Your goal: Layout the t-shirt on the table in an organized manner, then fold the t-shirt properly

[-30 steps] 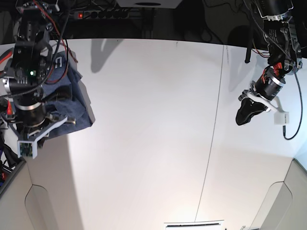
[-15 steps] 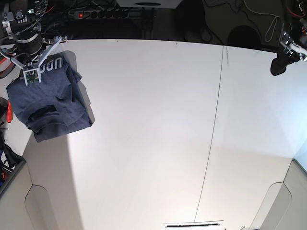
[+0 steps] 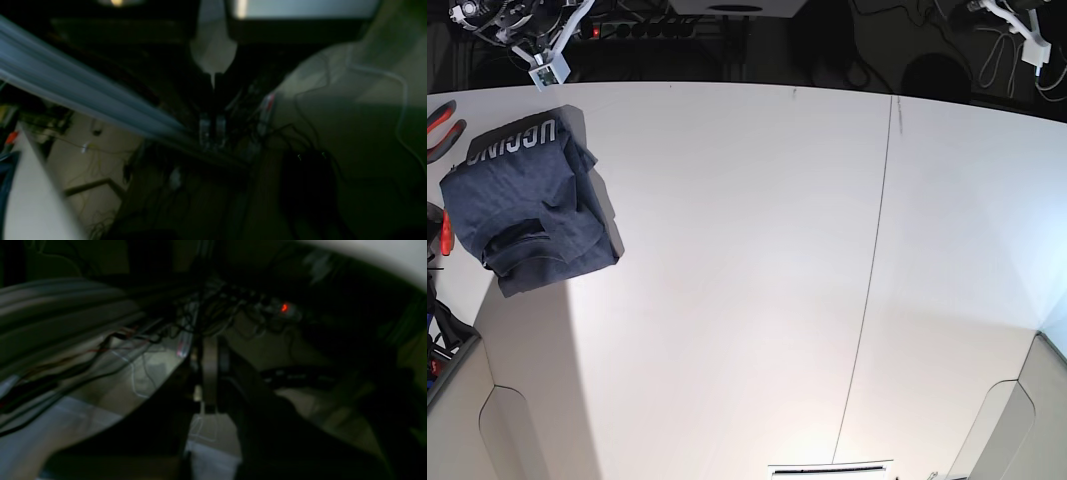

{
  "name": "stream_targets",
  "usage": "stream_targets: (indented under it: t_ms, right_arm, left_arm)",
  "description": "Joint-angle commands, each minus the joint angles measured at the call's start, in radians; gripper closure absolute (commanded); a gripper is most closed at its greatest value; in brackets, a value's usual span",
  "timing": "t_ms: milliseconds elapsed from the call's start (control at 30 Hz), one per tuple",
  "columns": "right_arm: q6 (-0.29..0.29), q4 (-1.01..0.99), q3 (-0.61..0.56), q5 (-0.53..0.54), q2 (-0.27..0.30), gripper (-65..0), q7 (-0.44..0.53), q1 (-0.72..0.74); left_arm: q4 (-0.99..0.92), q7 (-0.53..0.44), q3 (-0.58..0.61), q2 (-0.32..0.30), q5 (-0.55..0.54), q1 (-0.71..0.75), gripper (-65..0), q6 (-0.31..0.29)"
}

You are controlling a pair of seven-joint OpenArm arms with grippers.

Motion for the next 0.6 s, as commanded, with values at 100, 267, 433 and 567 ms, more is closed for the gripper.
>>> stream_targets:
  t_ms: [100, 267, 433, 567]
  right_arm:
    - [0.050, -0.232, -0.036, 0.016, 0.040, 0.0, 0.047, 0.070]
    - [0.072, -0.505, -0.144, 0.073, 0.044, 0.0, 0.050, 0.193]
    - [0.067, -0.655, -0.311, 0.123, 0.043, 0.0, 0.073, 0.287]
    - [-0.021, -0.687, -0.433, 0.125, 0.043, -2.1, 0.167, 0.330]
  left_arm:
    - [-0.076, -0.115, 0.173, -0.015, 0.102, -0.047, 0.0, -0.013]
    - [-0.142, -0.177, 0.373, -0.008, 0.219, -0.126, 0.0, -0.013]
    - [-0.174, -0.255, 0.478, 0.045, 0.361, -0.187, 0.0, -0.013]
    - [-0.188, -0.340, 0.485, 0.107, 0.495, -0.201, 0.0, -0.013]
